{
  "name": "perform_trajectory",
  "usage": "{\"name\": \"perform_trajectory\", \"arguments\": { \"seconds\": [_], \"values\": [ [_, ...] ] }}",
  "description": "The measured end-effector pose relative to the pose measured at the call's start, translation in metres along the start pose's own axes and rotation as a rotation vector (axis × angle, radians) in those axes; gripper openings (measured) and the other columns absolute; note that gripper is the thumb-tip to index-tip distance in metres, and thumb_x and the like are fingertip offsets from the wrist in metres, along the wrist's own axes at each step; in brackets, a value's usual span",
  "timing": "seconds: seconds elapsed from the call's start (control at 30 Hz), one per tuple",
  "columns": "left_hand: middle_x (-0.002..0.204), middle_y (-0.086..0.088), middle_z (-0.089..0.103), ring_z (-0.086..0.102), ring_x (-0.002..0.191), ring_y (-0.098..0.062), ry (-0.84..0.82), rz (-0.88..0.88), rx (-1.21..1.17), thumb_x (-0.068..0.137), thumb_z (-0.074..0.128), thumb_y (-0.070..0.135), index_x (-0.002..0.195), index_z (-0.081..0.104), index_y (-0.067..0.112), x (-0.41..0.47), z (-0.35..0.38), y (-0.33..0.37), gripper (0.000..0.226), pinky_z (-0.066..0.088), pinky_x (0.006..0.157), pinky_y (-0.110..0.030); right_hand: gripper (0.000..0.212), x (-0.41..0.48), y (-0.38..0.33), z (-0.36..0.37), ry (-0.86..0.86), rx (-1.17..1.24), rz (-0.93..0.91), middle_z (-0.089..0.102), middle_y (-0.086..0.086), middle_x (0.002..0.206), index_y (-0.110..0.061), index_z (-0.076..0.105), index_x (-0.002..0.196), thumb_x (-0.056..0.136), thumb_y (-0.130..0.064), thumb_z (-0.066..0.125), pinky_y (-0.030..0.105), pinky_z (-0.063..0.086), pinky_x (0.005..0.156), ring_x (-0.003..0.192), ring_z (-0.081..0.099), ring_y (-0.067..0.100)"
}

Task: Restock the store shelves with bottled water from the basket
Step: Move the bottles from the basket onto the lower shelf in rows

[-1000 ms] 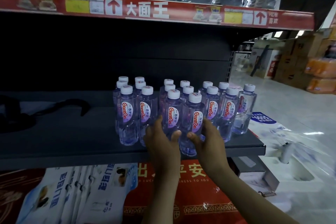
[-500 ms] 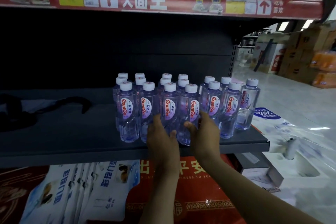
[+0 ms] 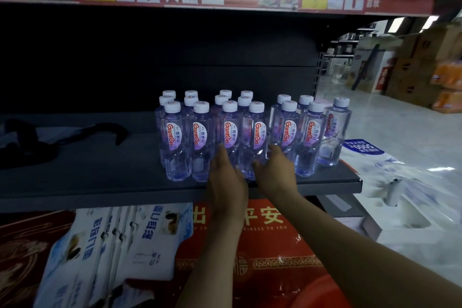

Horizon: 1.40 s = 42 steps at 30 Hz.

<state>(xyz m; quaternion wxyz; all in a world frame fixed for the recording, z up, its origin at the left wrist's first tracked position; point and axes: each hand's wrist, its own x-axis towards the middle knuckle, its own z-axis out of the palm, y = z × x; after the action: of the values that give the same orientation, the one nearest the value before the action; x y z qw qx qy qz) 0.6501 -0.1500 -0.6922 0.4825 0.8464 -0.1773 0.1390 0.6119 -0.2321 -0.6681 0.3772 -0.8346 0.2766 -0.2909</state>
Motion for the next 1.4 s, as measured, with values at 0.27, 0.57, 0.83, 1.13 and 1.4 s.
{"name": "perform_trajectory", "arguments": {
  "seconds": [0.27,0.57,0.83,1.13,1.4],
  "values": [
    [0.163,-0.014,0.012,0.007,0.151,-0.032,-0.177,0.157,0.277,0.103,0.038,0.031,0.157,0.006,0.018,-0.066,-0.008,0.019,0.064,0.021,0.121,-0.046,0.058,-0.058,0.034,-0.059,-0.107,-0.459,-0.202,0.040,0.011,0.147,-0.014,0.035,0.146,0.092,-0.015,0.057,0.040,0.044,0.100,0.133,0.044,0.032],
    [0.158,-0.019,0.024,0.017,0.148,-0.036,-0.402,0.504,0.434,0.098,0.047,0.028,0.155,0.021,0.012,-0.161,0.037,0.051,0.065,0.018,0.120,-0.047,0.048,-0.140,0.130,-0.140,-0.046,-0.618,0.044,0.042,0.011,0.144,-0.016,0.043,0.139,0.092,-0.018,0.052,0.047,0.039,0.105,0.132,0.044,0.033],
    [0.141,-0.013,0.047,0.042,0.133,-0.032,-1.030,0.733,0.799,0.091,0.056,0.025,0.145,0.038,0.015,-0.272,0.105,0.006,0.058,0.038,0.108,-0.041,0.047,-0.245,0.265,-0.179,-0.205,-0.569,0.492,0.048,0.023,0.130,-0.005,0.045,0.134,0.088,-0.013,0.052,0.045,0.046,0.097,0.123,0.049,0.043],
    [0.147,-0.011,0.047,0.049,0.131,-0.027,-1.683,0.312,1.061,0.099,0.050,0.036,0.145,0.041,0.005,-0.323,0.164,-0.031,0.056,0.041,0.099,-0.032,0.045,-0.310,0.376,-0.180,-0.425,-0.392,0.971,0.065,0.011,0.126,-0.007,0.063,0.123,0.092,-0.040,0.060,0.026,0.041,0.075,0.109,0.062,0.031],
    [0.165,0.005,0.005,-0.003,0.151,-0.027,-1.870,0.343,0.844,0.100,0.033,0.053,0.154,0.022,0.033,-0.378,0.213,-0.035,0.059,0.000,0.117,-0.044,0.052,-0.349,0.457,-0.128,-0.127,0.049,1.342,0.061,0.015,0.117,-0.014,0.041,0.138,0.091,-0.020,0.062,0.024,0.051,0.043,0.083,0.063,0.023]
  ]
}}
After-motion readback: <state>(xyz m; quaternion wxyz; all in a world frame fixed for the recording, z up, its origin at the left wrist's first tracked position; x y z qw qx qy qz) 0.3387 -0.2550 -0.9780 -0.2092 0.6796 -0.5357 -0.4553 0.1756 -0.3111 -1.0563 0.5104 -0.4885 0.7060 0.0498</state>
